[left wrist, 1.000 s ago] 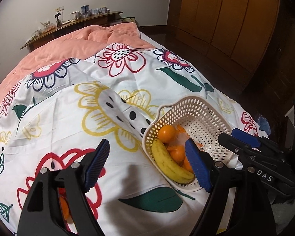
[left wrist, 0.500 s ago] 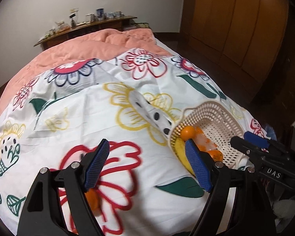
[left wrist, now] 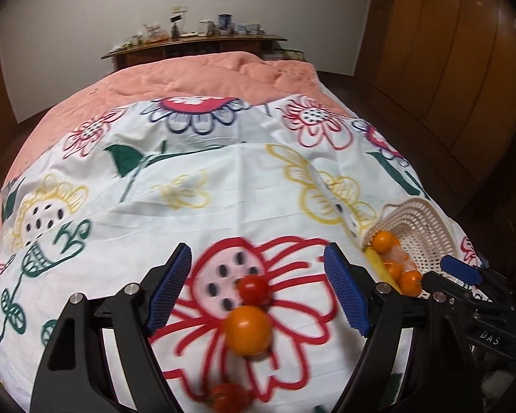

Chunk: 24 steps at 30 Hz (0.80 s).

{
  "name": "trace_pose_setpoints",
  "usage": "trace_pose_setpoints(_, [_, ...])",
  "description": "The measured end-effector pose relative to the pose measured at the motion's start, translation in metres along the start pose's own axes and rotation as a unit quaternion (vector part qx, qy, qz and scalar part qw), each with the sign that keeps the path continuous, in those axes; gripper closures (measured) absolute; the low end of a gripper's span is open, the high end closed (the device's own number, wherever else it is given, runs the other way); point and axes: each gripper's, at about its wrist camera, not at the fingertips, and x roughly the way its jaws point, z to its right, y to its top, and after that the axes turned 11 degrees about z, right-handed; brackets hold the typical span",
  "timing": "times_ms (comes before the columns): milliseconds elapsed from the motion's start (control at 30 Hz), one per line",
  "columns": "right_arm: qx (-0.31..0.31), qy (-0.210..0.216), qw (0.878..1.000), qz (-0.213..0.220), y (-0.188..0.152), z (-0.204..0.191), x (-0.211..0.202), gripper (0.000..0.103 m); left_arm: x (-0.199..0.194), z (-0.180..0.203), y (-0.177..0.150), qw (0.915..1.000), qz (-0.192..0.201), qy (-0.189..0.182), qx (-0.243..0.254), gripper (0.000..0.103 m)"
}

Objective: Organize fruits
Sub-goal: 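Move both grippers back over the remaining fruit, then close the left gripper around an orange and lift it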

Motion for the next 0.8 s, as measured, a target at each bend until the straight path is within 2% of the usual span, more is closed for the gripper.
trace_pose_setpoints(267, [-0.022,0.021,0.999,-0.015,-0.003,-0.027,0.004,0.039,-0.01,-0.036,-0.012,0.9994,-0.006,0.015,-0.032,0.022])
trace_pose_setpoints(600, [-0.037,0.024,0.999,-0.023,-0.007,-0.041,0.007,0.039,0.0,-0.034,-0.046,0.9974,-0.054,-0.028,-0.037,0.023])
trace_pose_setpoints(733, [-0.034,0.024,0.999,-0.023,-0.007,-0.041,0.008,0.039,0.004,-0.025,-0.051,0.9973,-0.059,-0.037,-0.022,0.034])
trace_pose_setpoints(800, [-0.033,0.025,0.999,-0.024,-0.008,-0.04,0.008,0.039,0.007,-0.023,-0.053,0.9969,-0.064,-0.043,-0.018,0.043])
